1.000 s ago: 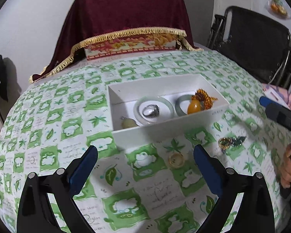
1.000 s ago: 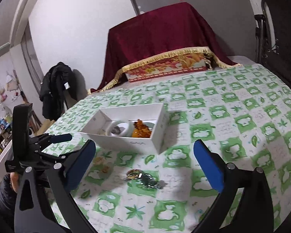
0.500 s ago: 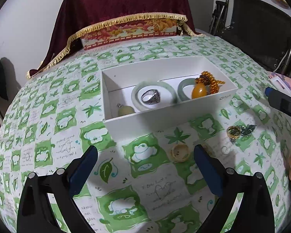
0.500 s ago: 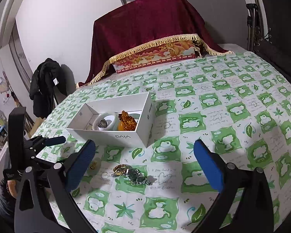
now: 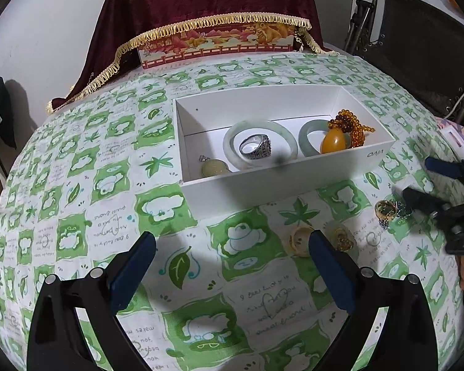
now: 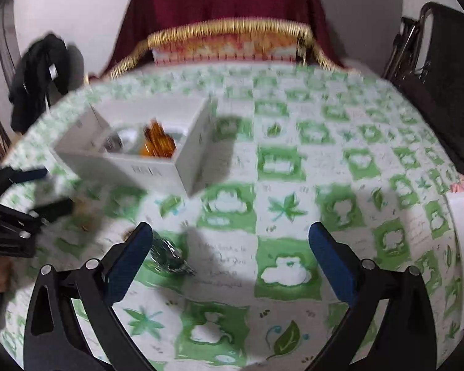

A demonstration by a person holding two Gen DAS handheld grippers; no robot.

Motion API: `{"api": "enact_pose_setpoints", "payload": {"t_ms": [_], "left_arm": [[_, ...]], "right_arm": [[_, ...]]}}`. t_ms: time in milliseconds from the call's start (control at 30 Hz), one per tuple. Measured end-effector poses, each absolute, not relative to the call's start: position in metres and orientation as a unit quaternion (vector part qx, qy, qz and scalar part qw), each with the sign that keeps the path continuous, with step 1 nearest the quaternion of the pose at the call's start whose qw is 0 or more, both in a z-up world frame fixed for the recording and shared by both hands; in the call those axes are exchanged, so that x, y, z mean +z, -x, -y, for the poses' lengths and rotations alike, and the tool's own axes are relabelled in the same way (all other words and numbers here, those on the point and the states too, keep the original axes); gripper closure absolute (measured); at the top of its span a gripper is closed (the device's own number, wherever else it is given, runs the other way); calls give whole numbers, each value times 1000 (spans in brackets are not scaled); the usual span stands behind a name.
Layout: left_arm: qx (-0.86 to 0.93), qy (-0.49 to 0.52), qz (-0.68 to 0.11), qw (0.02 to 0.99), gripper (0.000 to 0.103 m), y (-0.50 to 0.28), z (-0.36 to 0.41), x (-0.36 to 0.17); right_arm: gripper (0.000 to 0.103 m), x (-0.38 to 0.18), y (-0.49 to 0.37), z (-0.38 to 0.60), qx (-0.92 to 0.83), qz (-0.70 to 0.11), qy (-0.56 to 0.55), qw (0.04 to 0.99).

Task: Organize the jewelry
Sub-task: 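Move right tool over the silver chain while left tool approaches the small rings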

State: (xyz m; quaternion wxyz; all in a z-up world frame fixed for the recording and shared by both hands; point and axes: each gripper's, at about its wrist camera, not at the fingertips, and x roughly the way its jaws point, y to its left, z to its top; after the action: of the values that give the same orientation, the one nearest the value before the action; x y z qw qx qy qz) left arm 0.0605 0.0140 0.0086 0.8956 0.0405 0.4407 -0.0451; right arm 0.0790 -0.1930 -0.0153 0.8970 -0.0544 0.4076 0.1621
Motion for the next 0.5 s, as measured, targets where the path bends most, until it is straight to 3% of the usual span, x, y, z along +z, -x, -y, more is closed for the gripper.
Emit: {"api": "enact_pose_setpoints", "payload": {"t_ms": [267, 500], "left_arm": [[-27, -26, -445, 895, 4, -58, -27, 8], [-29, -24, -457, 889, 4, -55, -29, 4]], "right_arm": [[5, -5, -46, 164, 265, -350, 114, 891], [5, -21, -72, 180, 211, -408, 106, 882]]}}
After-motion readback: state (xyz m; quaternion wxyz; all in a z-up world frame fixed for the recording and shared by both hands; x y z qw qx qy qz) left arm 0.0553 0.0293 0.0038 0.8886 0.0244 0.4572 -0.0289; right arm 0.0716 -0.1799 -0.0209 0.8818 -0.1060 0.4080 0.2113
